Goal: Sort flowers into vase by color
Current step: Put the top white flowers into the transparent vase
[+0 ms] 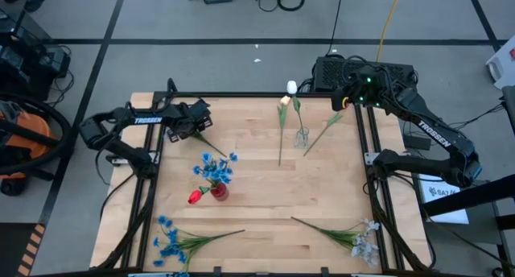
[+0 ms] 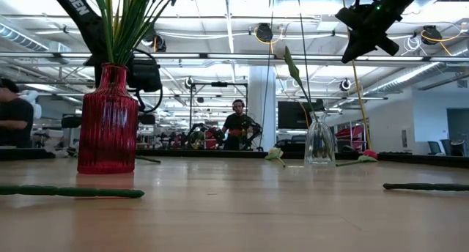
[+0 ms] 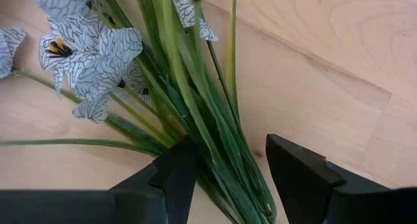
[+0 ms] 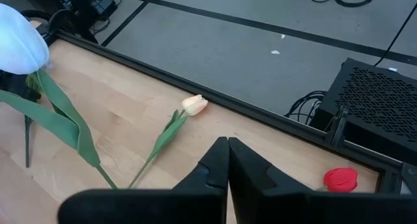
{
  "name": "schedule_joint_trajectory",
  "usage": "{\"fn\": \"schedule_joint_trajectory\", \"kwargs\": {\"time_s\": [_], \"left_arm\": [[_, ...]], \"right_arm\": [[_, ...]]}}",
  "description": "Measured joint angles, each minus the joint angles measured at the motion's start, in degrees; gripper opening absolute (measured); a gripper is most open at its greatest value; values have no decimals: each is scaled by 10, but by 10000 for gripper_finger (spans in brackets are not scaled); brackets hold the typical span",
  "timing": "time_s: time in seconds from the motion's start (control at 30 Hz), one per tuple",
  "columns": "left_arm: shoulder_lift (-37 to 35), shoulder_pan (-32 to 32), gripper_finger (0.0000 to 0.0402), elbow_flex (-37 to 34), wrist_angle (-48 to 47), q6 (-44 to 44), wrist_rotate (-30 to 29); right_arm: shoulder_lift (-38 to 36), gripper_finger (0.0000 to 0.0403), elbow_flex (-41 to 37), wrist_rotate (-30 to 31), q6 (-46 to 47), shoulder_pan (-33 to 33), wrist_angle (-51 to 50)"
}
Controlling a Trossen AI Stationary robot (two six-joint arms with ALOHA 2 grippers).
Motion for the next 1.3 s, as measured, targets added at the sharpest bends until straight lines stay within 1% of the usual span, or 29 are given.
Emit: {"fn": "schedule_joint_trajectory", "kwargs": {"time_s": [0.27, 0.33, 0.43, 0.6, 0.63, 0.8, 0.97, 1.13, 1.23, 1.3], "left_arm": [[12, 7, 191, 1, -3, 2, -15], [24, 10, 183, -2, 11, 4, -11], [44, 15, 144, -2, 20, 5, 5], [50, 15, 32, -1, 33, 33, 10], [46, 15, 19, 0, 33, 41, 11], [4, 19, 16, 25, 36, 90, 29], [-62, 21, 13, 72, 73, 182, -13], [-124, 20, 12, 124, 144, 294, -36], [-153, 20, 12, 147, 204, 392, -30], [-168, 20, 11, 162, 257, 452, -1]], "right_arm": [[0, 0, 0, 0, 0, 0, 0], [0, 0, 0, 0, 0, 0, 0], [0, 0, 0, 0, 0, 0, -1], [0, 0, 0, -2, 0, 0, -1], [0, 0, 0, -2, 0, 0, -1], [0, 0, 0, -2, 0, 0, 0], [0, 0, 0, -1, 0, 0, -2], [0, 0, 0, -1, 0, 0, 4], [-1, 0, 0, -2, 4, 0, 3], [-7, 0, 0, -3, 15, 0, -8]]}}
